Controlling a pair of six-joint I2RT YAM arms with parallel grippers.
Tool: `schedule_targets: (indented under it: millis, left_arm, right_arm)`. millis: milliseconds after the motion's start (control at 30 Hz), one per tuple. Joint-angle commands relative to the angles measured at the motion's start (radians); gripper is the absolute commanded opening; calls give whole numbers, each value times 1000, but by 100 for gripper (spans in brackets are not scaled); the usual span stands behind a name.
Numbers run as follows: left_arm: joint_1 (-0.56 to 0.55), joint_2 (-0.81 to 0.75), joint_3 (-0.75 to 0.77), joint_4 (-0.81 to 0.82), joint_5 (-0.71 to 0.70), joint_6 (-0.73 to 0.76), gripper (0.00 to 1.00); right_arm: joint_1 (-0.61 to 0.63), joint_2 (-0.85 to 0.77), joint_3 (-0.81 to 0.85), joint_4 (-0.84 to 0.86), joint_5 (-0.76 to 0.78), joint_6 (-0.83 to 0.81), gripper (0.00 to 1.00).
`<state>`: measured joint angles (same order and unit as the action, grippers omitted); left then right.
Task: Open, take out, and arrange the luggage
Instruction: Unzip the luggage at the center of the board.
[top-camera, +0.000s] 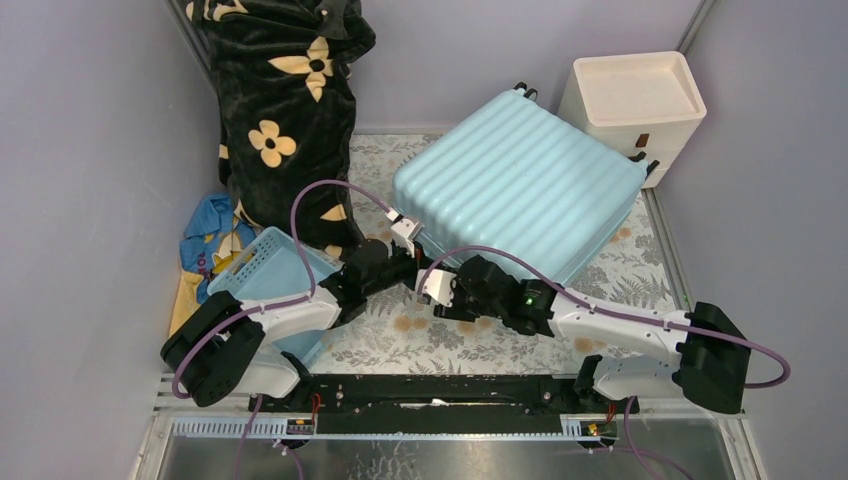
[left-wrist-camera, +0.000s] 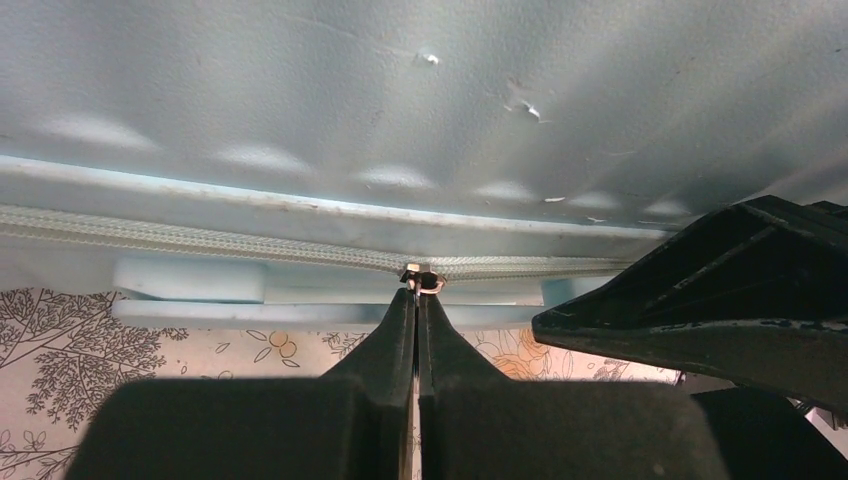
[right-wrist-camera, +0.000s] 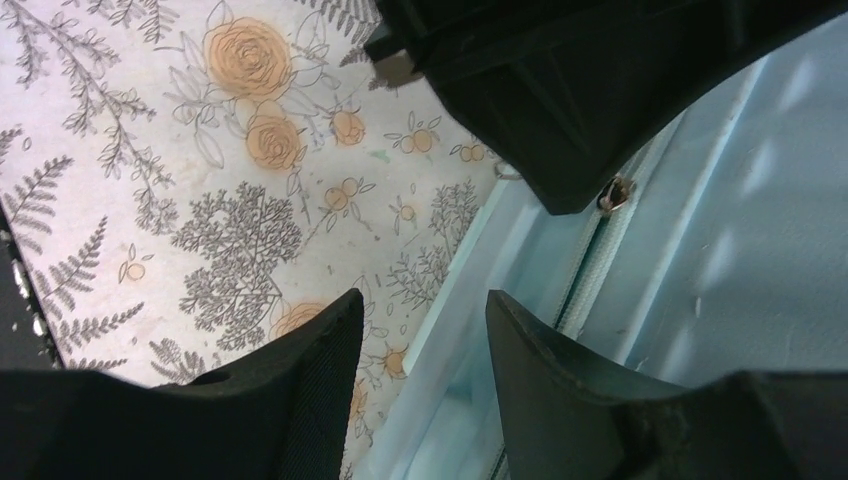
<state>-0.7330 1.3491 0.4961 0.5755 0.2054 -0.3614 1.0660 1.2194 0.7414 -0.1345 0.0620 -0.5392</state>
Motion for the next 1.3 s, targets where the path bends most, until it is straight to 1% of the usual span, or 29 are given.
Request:
schedule_targets:
  millis: [0, 133, 233, 333, 400, 467, 567, 667, 800, 900, 1033, 1100, 1167, 1267]
  left_arm:
    - [39, -34, -18, 78, -16, 49, 0]
    - [47, -36, -22, 82, -12, 70, 0]
    - [51, -28, -36, 114, -8, 69, 0]
    - [56, -17, -58, 151, -5, 66, 0]
    - [64, -8, -71, 174, -3, 67, 0]
    - [76, -3, -81, 188, -1, 73, 0]
    - [93, 1, -84, 180, -5, 104, 0]
    - [116, 2, -72, 133, -32, 134, 0]
    - [183, -3, -54, 63, -72, 142, 0]
    - [262, -7, -54, 54, -74, 103, 0]
    - [351, 32, -11, 42, -69, 46, 0]
    - [400, 64, 27, 31, -72, 17, 0]
    - [427, 102, 83, -1, -81, 2, 0]
    - [452, 162, 185, -78, -135, 1, 0]
  right_arm:
    - [0, 50, 88, -45, 171, 15, 55]
    - [-1, 123, 93, -94, 241, 51, 54]
    - [0, 135, 51, -49, 272, 64, 53]
    - [0, 149, 39, -43, 288, 69, 49]
    - [0, 150, 28, -41, 267, 80, 39]
    - [0, 151, 11, -33, 260, 89, 34]
    - [-4, 140, -15, -27, 256, 97, 33]
    - [-20, 118, -28, -35, 230, 100, 33]
    - [-46, 103, -41, -56, 194, 111, 32]
    - [-63, 94, -51, -63, 161, 118, 32]
    - [-90, 88, -59, -76, 122, 125, 32]
    - [-95, 83, -68, -77, 105, 126, 31]
    - [-96, 79, -72, -76, 94, 123, 31]
    - [-99, 81, -64, -78, 86, 123, 32]
